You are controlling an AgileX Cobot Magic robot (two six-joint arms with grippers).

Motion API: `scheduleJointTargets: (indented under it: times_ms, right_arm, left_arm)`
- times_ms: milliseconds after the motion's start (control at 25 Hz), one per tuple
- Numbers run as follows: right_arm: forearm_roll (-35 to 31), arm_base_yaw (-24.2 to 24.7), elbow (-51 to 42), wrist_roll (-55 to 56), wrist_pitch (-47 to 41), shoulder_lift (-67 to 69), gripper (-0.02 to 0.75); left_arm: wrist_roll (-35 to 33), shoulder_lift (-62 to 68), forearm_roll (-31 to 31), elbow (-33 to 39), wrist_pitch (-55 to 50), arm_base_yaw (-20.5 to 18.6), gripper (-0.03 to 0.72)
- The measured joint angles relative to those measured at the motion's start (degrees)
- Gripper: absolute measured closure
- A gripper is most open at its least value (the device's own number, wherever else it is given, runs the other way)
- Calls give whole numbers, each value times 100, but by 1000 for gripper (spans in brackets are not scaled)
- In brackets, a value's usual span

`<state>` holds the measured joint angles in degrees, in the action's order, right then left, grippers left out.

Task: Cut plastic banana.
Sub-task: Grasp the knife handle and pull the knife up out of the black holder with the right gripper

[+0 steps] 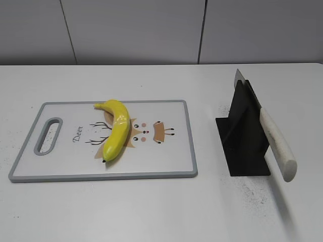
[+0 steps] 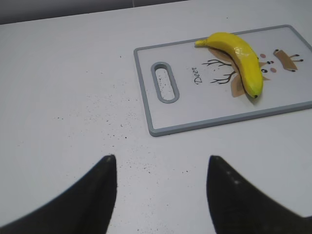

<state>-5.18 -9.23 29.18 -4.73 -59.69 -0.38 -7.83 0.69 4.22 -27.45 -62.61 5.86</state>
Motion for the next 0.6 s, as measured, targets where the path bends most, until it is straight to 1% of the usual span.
scheduleJointTargets:
  times_ms: [600]
  right_arm:
    - [0,0,0,2,0,0,167]
  left_arm:
    - [-2,0,0,0,0,0,127]
